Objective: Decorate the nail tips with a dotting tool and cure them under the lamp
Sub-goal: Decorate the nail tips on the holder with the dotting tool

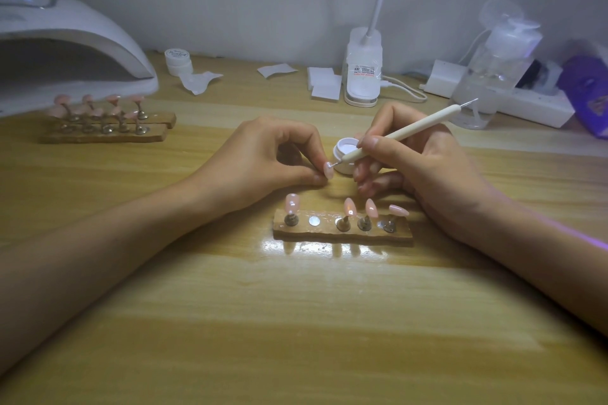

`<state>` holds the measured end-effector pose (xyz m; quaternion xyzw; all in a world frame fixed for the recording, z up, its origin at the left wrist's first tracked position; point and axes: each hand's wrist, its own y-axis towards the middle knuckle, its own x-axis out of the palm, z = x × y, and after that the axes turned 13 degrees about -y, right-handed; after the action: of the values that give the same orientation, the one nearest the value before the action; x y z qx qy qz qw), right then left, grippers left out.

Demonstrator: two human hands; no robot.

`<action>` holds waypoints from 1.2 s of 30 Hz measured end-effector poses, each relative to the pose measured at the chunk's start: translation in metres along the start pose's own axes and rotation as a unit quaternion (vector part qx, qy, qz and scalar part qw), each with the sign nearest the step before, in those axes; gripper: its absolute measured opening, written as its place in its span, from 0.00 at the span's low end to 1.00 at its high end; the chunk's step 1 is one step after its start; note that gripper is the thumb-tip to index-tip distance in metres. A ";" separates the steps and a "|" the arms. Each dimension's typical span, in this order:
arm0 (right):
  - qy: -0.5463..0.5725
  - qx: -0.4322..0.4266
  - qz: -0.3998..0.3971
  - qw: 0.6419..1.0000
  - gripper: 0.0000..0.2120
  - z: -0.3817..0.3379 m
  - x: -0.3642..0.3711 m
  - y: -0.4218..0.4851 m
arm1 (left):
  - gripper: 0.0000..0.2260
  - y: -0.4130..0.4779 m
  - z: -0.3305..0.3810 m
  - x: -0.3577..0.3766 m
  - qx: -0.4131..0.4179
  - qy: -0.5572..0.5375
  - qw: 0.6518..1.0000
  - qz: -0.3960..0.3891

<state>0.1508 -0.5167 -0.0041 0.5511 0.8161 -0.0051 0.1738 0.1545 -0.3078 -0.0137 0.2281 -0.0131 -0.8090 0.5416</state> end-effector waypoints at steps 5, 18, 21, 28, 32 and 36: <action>-0.009 0.004 -0.002 1.000 0.09 0.000 0.000 0.000 | 0.06 0.000 0.000 0.000 0.002 0.006 1.000 0.001; -0.010 0.010 -0.003 1.000 0.10 -0.001 0.000 0.000 | 0.07 0.000 -0.001 0.000 0.001 0.010 1.000 0.002; -0.011 0.010 -0.002 1.000 0.10 -0.001 0.001 0.000 | 0.06 0.000 -0.001 -0.001 0.000 0.009 1.000 0.003; -0.009 0.010 -0.003 1.000 0.10 -0.001 0.001 0.000 | 0.07 0.000 -0.001 0.000 0.002 0.006 1.000 0.002; -0.008 0.010 -0.002 1.000 0.10 -0.001 0.001 0.000 | 0.07 0.000 -0.001 -0.001 0.001 0.009 1.000 0.002; -0.009 0.008 -0.004 1.000 0.10 -0.001 0.000 0.000 | 0.06 0.000 0.000 0.000 0.002 0.013 1.000 0.004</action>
<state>0.1505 -0.5162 -0.0034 0.5495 0.8166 -0.0173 0.1761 0.1544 -0.3074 -0.0138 0.2394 -0.0083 -0.8039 0.5443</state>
